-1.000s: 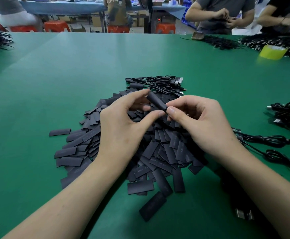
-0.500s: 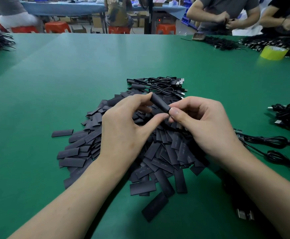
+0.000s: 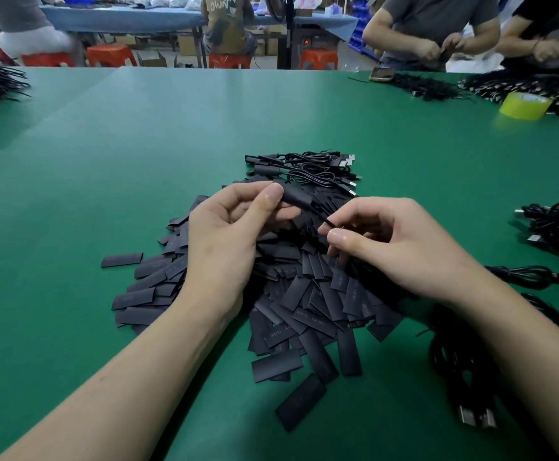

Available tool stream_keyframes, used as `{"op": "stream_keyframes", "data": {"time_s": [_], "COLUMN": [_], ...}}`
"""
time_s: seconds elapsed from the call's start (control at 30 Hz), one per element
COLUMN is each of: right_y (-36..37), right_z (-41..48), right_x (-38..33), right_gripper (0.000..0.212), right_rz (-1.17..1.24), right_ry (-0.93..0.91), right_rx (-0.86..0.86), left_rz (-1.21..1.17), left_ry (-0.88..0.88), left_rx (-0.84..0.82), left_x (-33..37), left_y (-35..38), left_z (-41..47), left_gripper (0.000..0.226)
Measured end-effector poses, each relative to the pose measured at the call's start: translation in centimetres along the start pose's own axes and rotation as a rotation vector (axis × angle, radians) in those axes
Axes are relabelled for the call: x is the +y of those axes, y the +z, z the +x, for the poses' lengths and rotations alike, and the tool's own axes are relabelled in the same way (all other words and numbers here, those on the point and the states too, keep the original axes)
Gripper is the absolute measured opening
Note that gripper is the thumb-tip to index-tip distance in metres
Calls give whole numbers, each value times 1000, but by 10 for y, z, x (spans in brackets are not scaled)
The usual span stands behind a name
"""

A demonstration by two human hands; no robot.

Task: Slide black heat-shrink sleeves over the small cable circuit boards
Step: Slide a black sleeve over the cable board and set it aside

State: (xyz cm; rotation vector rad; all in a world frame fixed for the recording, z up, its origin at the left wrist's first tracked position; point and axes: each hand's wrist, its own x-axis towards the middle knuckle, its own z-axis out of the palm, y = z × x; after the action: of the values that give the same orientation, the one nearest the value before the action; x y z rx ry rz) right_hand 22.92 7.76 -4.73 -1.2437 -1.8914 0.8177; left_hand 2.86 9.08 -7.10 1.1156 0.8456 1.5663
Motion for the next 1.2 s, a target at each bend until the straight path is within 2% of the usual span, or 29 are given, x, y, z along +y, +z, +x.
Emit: {"op": "stream_keyframes", "data": {"time_s": [0.1, 0.2, 0.3, 0.43, 0.53, 0.67, 0.77, 0.87, 0.97, 1.03, 1.1, 1.2], "right_y": [-6, -19, -34, -40, -34, -27, -43, -72, -91, -94, -91, -85], "right_z": [1, 8, 36, 108, 155, 173, 148, 93, 42, 22, 12, 7], "right_x": [0, -3, -9, -11, -6, -4, -9, -13, -13, -10, -5, 4], "right_gripper": [6, 8, 10, 15, 22, 40, 21, 4, 17, 33, 43, 46], "right_rz": [-42, -68, -321, -628, -730, -848, -821, -852, -900, -937, -967, -955], "right_ry": [-31, -28, -37, -62, -44, 20, 4, 144, 426, 554, 603, 619], "right_rx": [96, 248, 310, 261, 158, -19, 3, -94, -320, -391, -405, -392], "left_rz": [111, 345, 561, 735, 763, 777, 773, 769, 774, 775, 774, 785], "left_ry": [71, 218, 323, 395, 387, 379, 369, 362, 358, 346, 338, 345], "left_rx": [13, -5, -85, -192, -235, -235, -241, -248, -248, -252, -256, -262], "left_x": [0, -1, -5, -7, -8, -10, -10, -12, -12, -11, -11, -11], "left_y": [-2, -3, 0, 5, 4, 2, 2, 4, 4, 4, 4, 5], "left_z": [2, 0, -7, -12, -13, -11, -12, -12, -12, -12, -13, -14], "left_gripper": [8, 12, 13, 14, 13, 14, 13, 13, 12, 12, 12, 12]}}
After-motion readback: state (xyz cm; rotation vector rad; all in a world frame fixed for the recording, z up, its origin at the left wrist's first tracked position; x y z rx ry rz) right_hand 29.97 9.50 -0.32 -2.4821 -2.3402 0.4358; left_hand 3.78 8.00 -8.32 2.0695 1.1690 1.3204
